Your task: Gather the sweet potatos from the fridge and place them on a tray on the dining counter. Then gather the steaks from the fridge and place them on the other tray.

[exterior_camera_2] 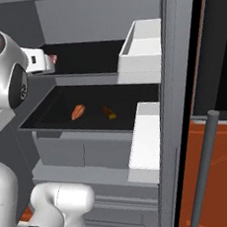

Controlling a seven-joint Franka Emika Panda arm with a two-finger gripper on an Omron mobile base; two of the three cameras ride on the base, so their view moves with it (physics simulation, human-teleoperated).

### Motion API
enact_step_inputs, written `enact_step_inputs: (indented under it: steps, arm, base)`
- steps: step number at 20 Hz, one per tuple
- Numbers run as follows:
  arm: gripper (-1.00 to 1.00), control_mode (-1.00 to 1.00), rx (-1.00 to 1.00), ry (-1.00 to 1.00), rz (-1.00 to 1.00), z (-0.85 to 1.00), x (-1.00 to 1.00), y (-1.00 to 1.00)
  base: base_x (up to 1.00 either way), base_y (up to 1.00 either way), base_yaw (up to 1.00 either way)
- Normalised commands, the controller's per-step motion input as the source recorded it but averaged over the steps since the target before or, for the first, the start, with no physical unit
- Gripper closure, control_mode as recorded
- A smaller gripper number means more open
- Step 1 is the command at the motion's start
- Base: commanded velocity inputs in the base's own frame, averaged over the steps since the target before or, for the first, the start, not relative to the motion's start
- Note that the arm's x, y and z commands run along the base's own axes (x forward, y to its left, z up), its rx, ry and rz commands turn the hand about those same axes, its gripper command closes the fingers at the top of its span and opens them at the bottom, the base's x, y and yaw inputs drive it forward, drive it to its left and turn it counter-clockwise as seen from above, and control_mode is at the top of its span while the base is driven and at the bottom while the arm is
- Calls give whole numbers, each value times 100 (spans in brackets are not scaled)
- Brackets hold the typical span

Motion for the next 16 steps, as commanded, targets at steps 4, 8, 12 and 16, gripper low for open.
enact_step_inputs:
  steps: [4,8,12,16]
  arm:
    - [-100,-100,0,0,0,0,35,4]
    - [-100,-100,0,0,0,0,48,8]
    - [-100,-100,0,0,0,-4,44,3]
    - [-100,-100,0,2,0,-12,52,19]
  base:
    - [0,0,0]
    - [0,0,0]
    - [0,0,0]
    - [0,0,0]
